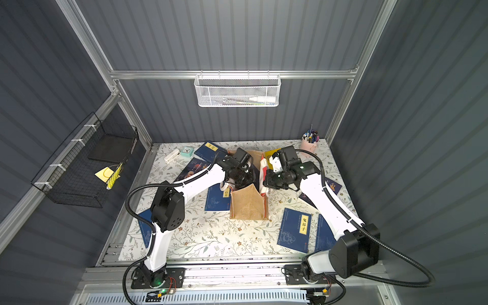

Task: Put the books into the canvas bag
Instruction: Place the book in the canvas bag.

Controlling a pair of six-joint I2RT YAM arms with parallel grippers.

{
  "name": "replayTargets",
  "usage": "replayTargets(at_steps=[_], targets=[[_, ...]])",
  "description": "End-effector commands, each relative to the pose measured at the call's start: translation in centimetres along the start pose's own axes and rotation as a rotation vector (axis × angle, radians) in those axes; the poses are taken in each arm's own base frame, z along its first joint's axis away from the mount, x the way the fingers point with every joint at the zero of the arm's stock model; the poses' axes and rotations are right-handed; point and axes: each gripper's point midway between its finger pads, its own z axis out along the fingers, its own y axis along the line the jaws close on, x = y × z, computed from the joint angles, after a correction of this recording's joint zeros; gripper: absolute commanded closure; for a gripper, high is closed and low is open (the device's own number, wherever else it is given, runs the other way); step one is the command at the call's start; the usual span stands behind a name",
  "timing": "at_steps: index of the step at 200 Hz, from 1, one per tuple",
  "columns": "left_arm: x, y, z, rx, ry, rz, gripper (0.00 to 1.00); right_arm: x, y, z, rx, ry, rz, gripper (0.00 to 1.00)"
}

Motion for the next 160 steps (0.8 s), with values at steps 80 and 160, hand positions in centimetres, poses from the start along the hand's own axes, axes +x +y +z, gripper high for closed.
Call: replayTargets(at_steps=[80, 160], targets=[[0.2, 3.8, 1.0, -0.150, 0.000, 0.087, 0.54, 0.5, -2.6, -0.9, 0.066, 0.009, 0.045, 0.93], [-3.2, -0.7, -9.4, -0.149, -0.168, 0.225, 0.28, -2.0, -4.9, -1.9, 0.098, -0.026, 0.067, 0.91]])
